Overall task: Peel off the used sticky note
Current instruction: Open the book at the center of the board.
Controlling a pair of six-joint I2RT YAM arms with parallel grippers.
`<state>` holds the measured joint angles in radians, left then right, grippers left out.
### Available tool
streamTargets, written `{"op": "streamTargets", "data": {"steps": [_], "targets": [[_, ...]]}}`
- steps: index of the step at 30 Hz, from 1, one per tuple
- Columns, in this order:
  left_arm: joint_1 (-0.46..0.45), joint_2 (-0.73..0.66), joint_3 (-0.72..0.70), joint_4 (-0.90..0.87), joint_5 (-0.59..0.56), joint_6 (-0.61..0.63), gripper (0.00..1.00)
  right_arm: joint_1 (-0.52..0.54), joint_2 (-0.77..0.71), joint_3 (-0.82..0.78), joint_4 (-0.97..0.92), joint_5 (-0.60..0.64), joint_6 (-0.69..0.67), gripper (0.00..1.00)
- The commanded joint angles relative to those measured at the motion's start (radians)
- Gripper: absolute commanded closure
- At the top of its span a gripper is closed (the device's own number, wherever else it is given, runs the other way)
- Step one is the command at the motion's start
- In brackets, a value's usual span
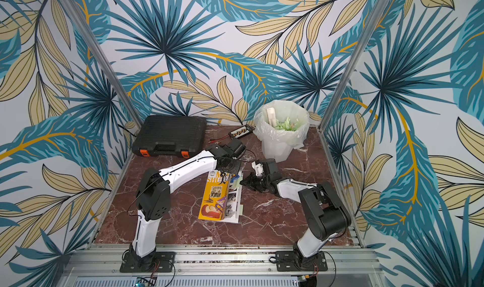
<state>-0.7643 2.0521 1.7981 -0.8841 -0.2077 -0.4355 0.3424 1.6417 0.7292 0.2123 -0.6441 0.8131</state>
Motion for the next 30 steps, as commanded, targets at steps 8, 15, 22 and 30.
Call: {"op": "streamTargets", "data": {"steps": [8, 15, 22, 30], "targets": [[0.042, -0.187, -0.109, -0.101, -0.116, 0.07, 1.0, 0.003, 0.001, -0.017, -0.009, 0.027, -0.018, 1.0], [0.138, -0.304, -0.243, -0.115, -0.15, 0.082, 1.0, -0.003, -0.004, -0.016, -0.082, 0.064, -0.077, 1.0], [0.18, -0.319, -0.292, -0.142, -0.235, 0.104, 1.0, -0.007, -0.003, -0.02, -0.114, 0.081, -0.108, 1.0], [0.194, -0.282, -0.325, -0.146, -0.429, 0.145, 1.0, -0.01, 0.002, -0.014, -0.136, 0.1, -0.125, 0.97]]}}
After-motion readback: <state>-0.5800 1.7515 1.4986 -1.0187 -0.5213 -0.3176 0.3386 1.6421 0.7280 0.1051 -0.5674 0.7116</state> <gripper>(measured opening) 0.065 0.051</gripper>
